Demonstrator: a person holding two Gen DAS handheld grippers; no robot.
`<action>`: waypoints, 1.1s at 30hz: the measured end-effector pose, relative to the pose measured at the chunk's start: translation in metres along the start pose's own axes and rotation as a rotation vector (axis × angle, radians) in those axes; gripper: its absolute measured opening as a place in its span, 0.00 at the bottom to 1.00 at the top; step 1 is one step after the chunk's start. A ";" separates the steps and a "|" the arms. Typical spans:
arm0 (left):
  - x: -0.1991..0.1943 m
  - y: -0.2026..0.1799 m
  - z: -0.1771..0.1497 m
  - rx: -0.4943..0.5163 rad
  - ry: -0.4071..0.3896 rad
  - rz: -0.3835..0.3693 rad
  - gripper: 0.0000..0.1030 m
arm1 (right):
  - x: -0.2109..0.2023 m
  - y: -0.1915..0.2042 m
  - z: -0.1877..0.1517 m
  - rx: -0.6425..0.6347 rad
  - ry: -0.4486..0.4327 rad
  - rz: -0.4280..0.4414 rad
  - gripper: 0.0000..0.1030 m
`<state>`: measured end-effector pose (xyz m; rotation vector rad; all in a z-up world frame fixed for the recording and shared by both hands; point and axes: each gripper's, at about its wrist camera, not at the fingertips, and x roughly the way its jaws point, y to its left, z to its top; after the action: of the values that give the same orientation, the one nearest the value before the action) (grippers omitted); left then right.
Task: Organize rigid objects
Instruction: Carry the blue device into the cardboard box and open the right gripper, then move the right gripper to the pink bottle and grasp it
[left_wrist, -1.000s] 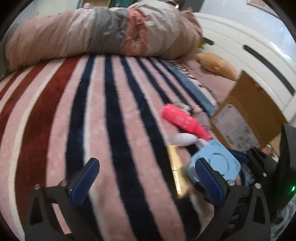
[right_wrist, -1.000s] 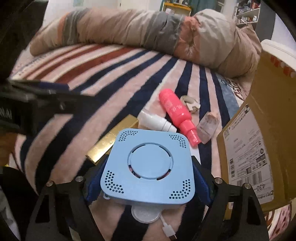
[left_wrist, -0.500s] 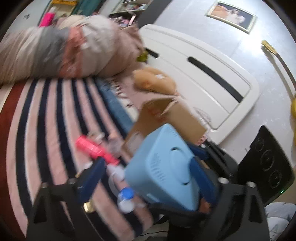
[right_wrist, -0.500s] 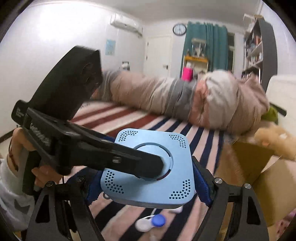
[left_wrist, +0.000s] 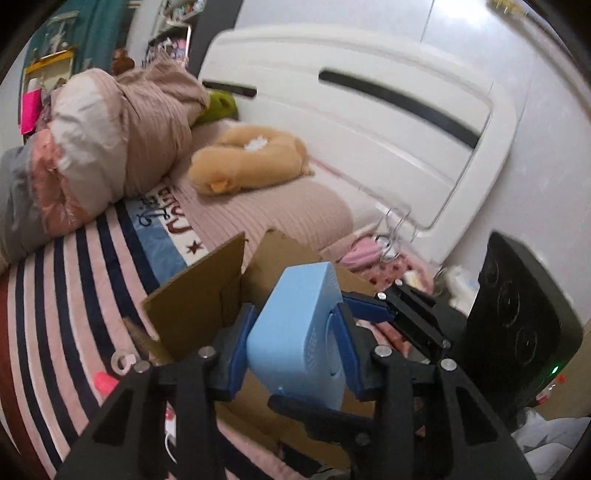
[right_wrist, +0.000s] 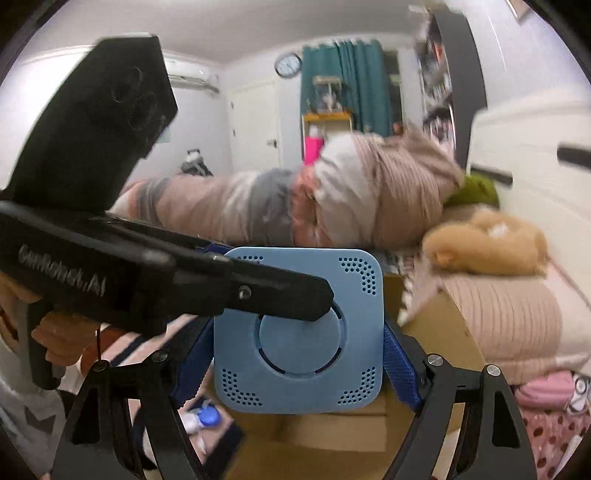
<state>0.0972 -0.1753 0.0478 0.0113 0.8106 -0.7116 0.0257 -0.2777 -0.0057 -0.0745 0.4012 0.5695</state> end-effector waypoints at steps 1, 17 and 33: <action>0.014 0.002 0.004 -0.005 0.040 0.005 0.38 | 0.006 -0.011 -0.001 0.017 0.044 0.011 0.77; 0.010 0.031 -0.006 -0.111 0.032 0.086 0.74 | 0.024 -0.030 -0.024 0.020 0.204 -0.003 0.85; -0.117 0.150 -0.110 -0.240 -0.173 0.474 0.83 | 0.041 0.123 0.004 -0.235 0.148 0.129 0.90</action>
<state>0.0572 0.0379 0.0108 -0.0714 0.6871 -0.1624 -0.0073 -0.1519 -0.0127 -0.3198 0.4840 0.7393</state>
